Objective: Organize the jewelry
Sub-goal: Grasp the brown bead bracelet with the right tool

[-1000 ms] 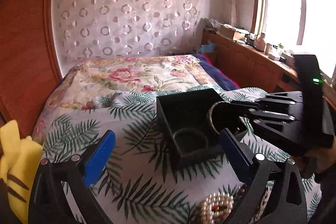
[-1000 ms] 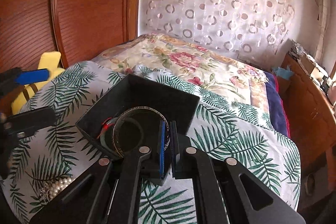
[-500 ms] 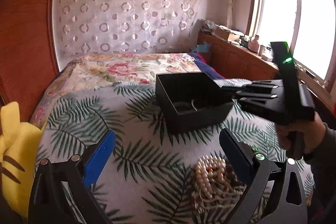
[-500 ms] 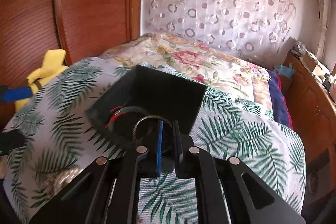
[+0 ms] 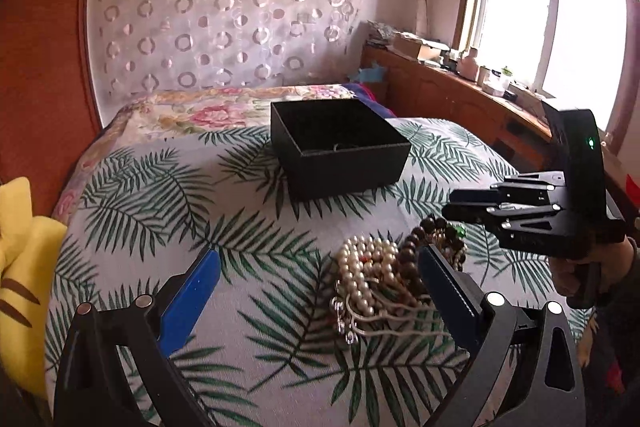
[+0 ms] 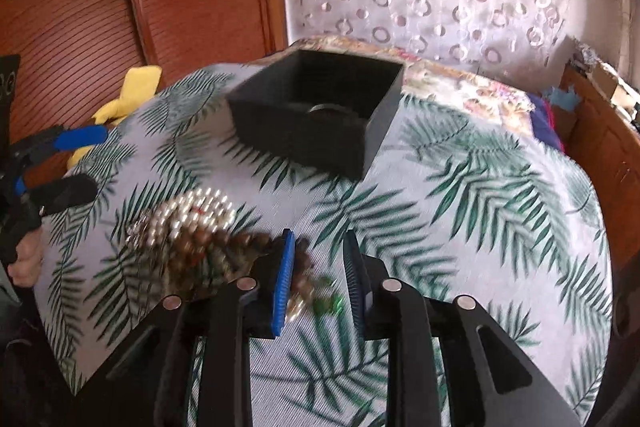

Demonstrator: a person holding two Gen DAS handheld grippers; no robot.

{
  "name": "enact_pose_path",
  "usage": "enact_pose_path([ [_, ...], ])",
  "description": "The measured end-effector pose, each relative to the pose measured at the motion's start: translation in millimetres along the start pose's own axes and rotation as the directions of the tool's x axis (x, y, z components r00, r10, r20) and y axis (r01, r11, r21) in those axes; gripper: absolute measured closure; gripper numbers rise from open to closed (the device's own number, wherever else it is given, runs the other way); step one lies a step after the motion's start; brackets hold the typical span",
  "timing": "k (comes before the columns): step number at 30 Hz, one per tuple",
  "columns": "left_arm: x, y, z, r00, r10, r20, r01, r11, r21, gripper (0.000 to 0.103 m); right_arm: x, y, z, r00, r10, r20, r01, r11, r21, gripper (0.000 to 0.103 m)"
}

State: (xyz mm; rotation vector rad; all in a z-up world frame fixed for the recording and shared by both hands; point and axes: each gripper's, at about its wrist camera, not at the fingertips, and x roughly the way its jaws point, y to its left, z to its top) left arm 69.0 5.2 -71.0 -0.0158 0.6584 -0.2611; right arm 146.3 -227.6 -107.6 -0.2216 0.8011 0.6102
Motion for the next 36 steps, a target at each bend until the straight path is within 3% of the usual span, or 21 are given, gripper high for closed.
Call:
enact_pose_path([
  [7,-1,2,-9,1.0,-0.001,-0.02,0.001,1.0,-0.01,0.008,10,-1,-5,0.998,0.054,-0.045,-0.052,0.998,0.034,0.076],
  [8,-1,2,-10,1.0,-0.002,-0.023,0.001,1.0,-0.009,0.008,11,-1,-4,0.997,0.058,-0.044,-0.056,0.998,0.038,0.086],
  [10,-2,1,-10,1.0,-0.002,-0.023,0.002,1.0,-0.007,0.008,8,-1,-4,0.997,0.065,-0.038,-0.063,0.997,0.038,0.088],
  [18,-2,1,-12,1.0,0.004,-0.027,-0.004,1.0,-0.01,0.008,-36,9,13,0.993,0.073,0.09,-0.074,0.997,0.008,0.089],
  [31,0,1,-18,0.998,0.004,-0.059,-0.004,1.0,0.0,0.008,-102,7,32,0.966,-0.003,0.259,0.007,1.0,-0.013,0.089],
  [32,1,0,-18,0.998,-0.001,-0.059,0.001,1.0,0.0,0.009,-104,6,31,0.965,-0.008,0.261,0.011,1.0,-0.012,0.089],
  [36,1,-2,-20,0.996,-0.045,-0.078,0.045,0.999,-0.002,0.032,-104,3,24,0.967,-0.02,0.253,0.022,1.0,-0.004,0.089],
])
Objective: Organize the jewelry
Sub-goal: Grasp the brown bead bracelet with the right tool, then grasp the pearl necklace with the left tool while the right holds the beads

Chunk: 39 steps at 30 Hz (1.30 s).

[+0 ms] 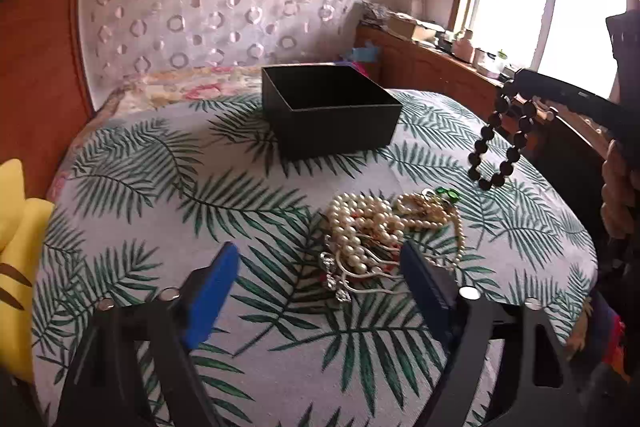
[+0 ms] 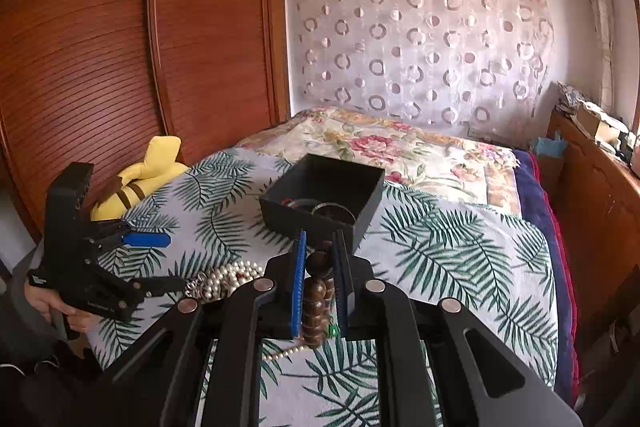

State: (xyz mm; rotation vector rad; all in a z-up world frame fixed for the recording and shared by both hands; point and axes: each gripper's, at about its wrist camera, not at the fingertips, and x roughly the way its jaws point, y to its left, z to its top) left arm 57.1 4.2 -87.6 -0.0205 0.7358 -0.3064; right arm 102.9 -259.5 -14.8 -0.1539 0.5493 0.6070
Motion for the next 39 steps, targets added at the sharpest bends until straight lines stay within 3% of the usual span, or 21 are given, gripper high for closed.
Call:
enact_pose_path([
  [4,6,0,5,0.999,-0.046,-0.022,0.046,0.999,-0.009,0.052,6,-5,-12,1.0,-0.012,-0.023,0.012,1.0,0.013,0.089],
  [11,32,8,29,0.992,-0.096,-0.082,0.092,0.995,-0.043,0.065,12,-10,-26,0.999,-0.008,-0.037,0.01,0.998,0.055,0.089],
  [21,65,9,31,0.978,-0.128,-0.164,0.116,0.99,-0.085,0.073,16,-5,-33,0.999,0.009,-0.04,-0.006,0.998,0.068,0.088],
  [24,65,7,32,0.972,-0.165,-0.167,0.151,0.984,-0.091,0.089,17,-7,-33,0.999,0.013,-0.042,-0.01,0.997,0.072,0.088],
  [30,56,-3,33,0.975,-0.165,-0.148,0.159,0.986,-0.054,0.089,18,-7,-34,0.999,0.013,-0.045,-0.01,0.998,0.07,0.088],
  [39,18,-14,58,0.985,-0.168,-0.034,0.167,0.986,-0.02,0.089,15,-2,-26,0.999,0.01,-0.034,-0.008,0.999,0.054,0.088],
])
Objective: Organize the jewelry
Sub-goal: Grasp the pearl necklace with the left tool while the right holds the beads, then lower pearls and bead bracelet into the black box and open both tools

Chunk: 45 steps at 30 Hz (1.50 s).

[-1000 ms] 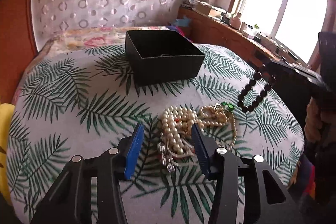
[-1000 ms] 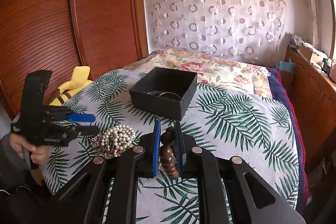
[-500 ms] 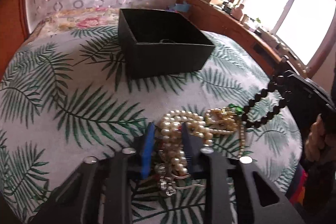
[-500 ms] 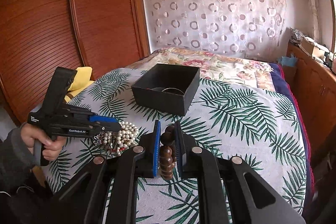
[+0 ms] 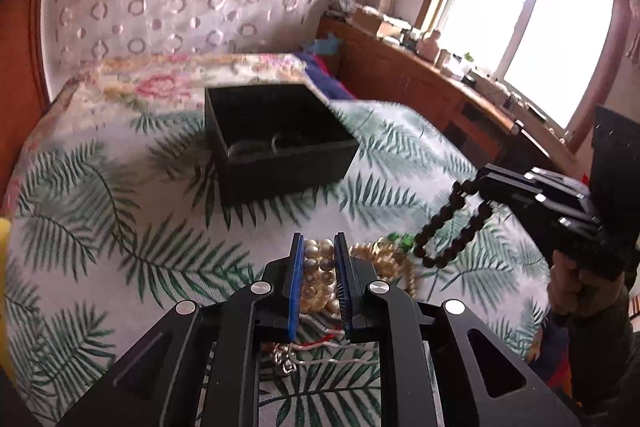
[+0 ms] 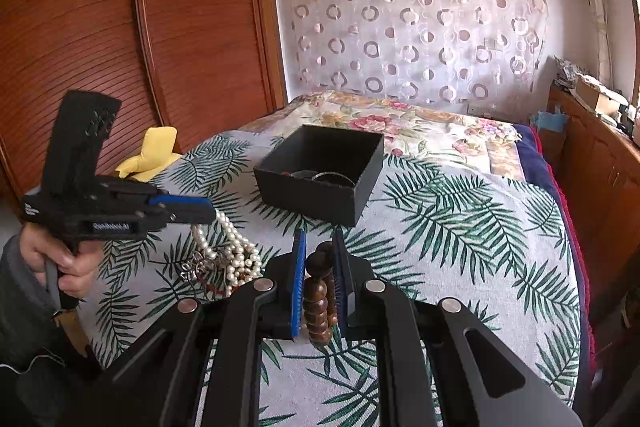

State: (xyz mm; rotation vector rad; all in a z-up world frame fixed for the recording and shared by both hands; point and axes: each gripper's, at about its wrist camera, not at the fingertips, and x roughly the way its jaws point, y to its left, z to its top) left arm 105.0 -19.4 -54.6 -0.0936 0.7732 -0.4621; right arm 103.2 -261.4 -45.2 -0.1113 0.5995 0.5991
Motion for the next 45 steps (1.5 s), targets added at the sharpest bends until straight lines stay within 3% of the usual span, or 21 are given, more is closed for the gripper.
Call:
enact_pose_path([
  [16,-47,-18,60,0.986,0.056,0.155,-0.066,0.996,0.06,0.089,-17,9,54,0.996,0.008,0.093,-0.003,0.999,-0.054,0.089],
  [28,-71,-32,117,0.964,0.089,0.248,-0.119,0.987,0.106,0.089,2,10,107,0.992,-0.013,0.123,0.025,0.995,-0.098,0.089],
  [35,-62,-29,136,0.961,0.115,0.251,-0.145,0.984,0.105,0.089,20,-5,124,0.993,-0.002,0.115,0.013,0.996,-0.089,0.089],
  [45,-8,-2,138,0.97,0.163,0.179,-0.175,0.983,0.057,0.089,70,-21,125,0.998,0.023,0.056,-0.019,0.998,-0.062,0.088],
])
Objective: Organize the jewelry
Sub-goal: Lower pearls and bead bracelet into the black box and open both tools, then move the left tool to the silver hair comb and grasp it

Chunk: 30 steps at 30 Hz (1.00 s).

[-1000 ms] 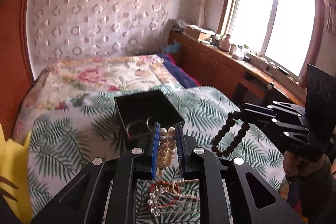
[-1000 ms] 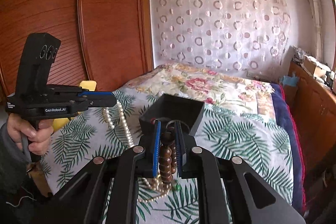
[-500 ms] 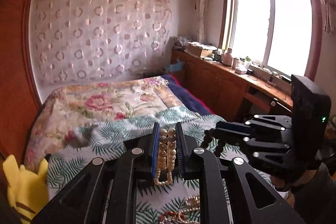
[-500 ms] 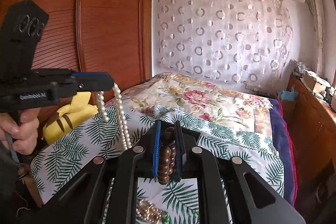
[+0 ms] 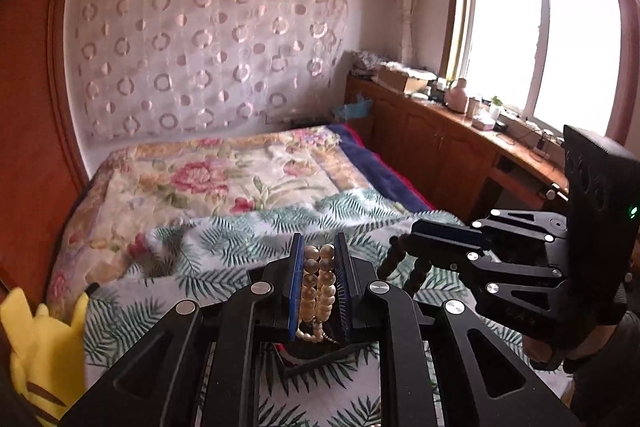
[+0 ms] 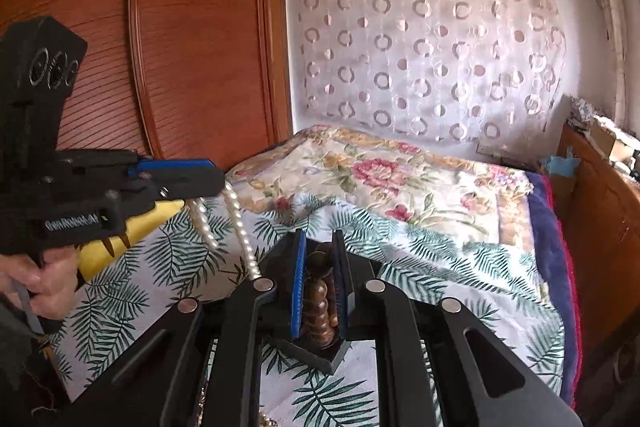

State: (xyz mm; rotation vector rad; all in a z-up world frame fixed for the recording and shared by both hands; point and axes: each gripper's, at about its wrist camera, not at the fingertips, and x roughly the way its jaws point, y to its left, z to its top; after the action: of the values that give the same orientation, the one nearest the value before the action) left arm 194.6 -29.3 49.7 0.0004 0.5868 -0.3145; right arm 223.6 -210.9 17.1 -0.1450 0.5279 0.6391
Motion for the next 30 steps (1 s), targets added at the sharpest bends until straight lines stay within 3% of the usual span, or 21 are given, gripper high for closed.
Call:
enact_pose_path([
  [8,44,11,-33,0.996,0.007,-0.087,-0.01,0.999,-0.03,0.089,38,0,-22,0.997,-0.002,-0.081,0.003,1.0,0.008,0.088],
  [17,55,11,-49,0.993,0.02,-0.118,-0.024,0.999,-0.026,0.089,59,3,-37,0.992,0.003,-0.13,-0.001,1.0,0.017,0.088],
  [25,33,13,-56,0.996,0.025,-0.087,-0.027,0.999,-0.018,0.061,39,3,-42,0.994,0.01,-0.109,-0.006,0.999,0.032,0.084],
  [30,13,12,-76,0.996,0.023,-0.081,-0.024,1.0,-0.009,0.054,13,16,-63,0.995,0.005,-0.097,-0.004,1.0,0.018,0.079],
])
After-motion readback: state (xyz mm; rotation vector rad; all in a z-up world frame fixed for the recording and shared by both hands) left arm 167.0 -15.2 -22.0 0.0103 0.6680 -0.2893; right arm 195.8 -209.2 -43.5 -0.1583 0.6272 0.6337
